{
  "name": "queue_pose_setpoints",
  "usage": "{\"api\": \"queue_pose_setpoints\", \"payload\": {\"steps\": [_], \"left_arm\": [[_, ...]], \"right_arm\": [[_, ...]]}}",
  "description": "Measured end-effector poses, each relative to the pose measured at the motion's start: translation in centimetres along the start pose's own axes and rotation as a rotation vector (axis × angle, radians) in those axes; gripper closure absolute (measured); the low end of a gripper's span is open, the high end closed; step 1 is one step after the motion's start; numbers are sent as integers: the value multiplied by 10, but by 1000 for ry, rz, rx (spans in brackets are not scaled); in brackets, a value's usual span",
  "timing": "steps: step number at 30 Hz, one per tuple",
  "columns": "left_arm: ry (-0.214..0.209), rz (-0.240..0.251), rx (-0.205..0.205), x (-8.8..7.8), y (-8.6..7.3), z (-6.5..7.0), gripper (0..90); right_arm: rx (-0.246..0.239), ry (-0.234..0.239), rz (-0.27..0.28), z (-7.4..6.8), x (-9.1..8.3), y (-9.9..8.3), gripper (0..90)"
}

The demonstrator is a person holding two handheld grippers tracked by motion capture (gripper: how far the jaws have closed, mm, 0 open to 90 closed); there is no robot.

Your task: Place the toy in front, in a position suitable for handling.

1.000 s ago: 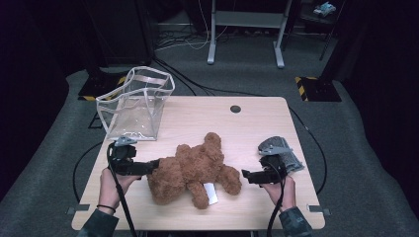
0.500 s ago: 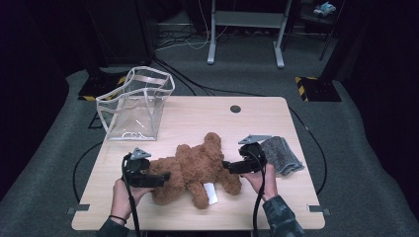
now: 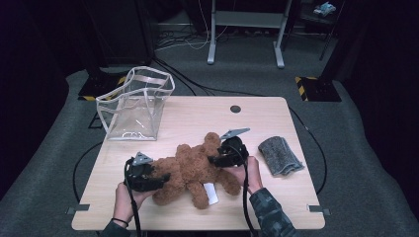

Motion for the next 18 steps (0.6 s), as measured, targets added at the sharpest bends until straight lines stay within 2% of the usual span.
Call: {"api": "queue_pose_setpoints", "payload": {"steps": [1,2,3,4,5,8,9,13,18], "left_arm": [[0,0,0,0,0,0,423],[1,13,-12,1,0,1,447],[5,14,-3,1,-1,1,447],[8,21,-5,1,-2,1,465],[17,27,1,2,-3,2,503],[23,50,2,2,-4,3,546],[26,56,8,2,-5,3,560],[32,86,6,1,-5,4,604],[19,94,13,-2,-4,3,644]], "right_arm": [[0,0,0,0,0,0,488],[8,7,-16,0,3,0,557],[8,7,-16,0,3,0,557],[-7,0,-13,1,5,-1,598],[1,-7,-13,2,5,-2,683],[2,-11,-1,4,5,-5,796],[13,-11,7,3,5,-6,815],[-13,-39,27,1,4,-7,847],[-12,-58,50,-2,-2,-7,857]]}}
Point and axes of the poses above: each handheld gripper's, and its own axes: x roughly forward along the jaws, y roughly out of its top, z roughly to its right, the point moved 2 cm from there along x, roughly forward along the jaws, and after that the axes turned 7 degrees about -z, right-handed, at the moved point
